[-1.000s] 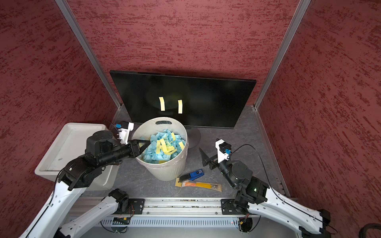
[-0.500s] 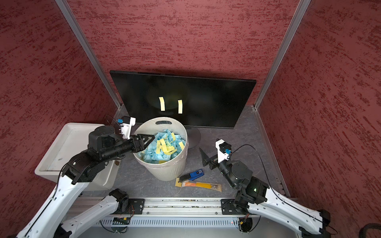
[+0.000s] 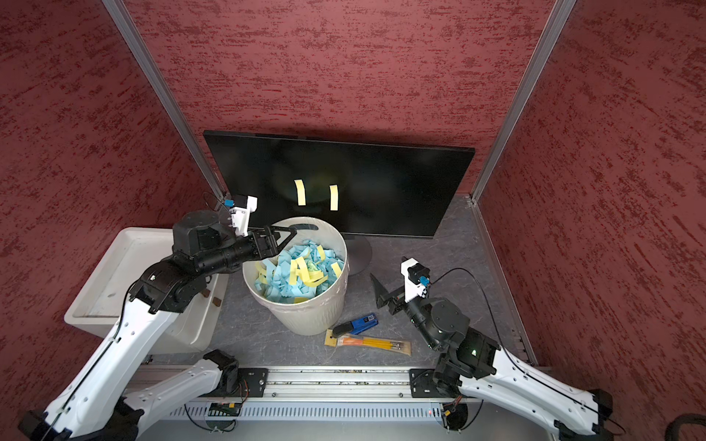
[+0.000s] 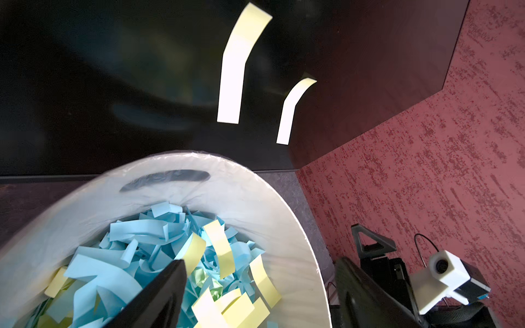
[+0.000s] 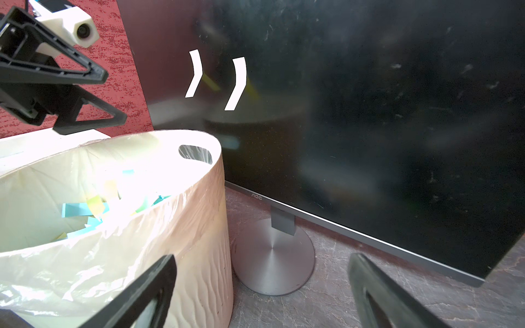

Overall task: Remove the sticky note from the monitor
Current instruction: Tear off the sticky note from the monitor.

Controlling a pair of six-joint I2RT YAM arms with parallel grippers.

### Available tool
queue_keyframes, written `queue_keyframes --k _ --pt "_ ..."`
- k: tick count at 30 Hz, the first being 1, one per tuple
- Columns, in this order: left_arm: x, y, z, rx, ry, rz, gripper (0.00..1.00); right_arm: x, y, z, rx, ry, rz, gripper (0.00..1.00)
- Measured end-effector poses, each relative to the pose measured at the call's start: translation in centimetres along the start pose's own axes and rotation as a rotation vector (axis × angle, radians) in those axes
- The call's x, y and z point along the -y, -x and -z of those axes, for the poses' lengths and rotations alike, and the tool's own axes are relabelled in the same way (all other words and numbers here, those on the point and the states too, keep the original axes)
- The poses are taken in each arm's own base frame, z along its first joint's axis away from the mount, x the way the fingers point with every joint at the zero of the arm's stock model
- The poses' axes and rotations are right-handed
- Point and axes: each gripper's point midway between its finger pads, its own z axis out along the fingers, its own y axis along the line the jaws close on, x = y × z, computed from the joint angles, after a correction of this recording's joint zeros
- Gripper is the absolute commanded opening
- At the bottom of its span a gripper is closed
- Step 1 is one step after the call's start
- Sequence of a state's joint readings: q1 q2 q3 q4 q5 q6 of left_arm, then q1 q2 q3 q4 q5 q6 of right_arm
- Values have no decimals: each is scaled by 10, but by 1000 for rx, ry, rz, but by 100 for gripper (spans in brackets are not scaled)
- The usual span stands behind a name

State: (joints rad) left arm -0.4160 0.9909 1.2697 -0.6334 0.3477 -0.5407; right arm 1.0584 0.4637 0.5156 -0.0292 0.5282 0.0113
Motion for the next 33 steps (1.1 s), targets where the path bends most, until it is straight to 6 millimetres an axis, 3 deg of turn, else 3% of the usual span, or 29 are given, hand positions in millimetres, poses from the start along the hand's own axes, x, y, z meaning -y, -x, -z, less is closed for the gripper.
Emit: queue_keyframes --k 7,22,33 --pt "-8 12 -18 7 -4 24 100 0 0 0 0 0 0 98" --pt "-13 37 -48 37 -40 83 100 0 0 0 0 0 0 99" --pt "-12 49 -70 56 -88 133 78 0 0 0 0 0 1 98"
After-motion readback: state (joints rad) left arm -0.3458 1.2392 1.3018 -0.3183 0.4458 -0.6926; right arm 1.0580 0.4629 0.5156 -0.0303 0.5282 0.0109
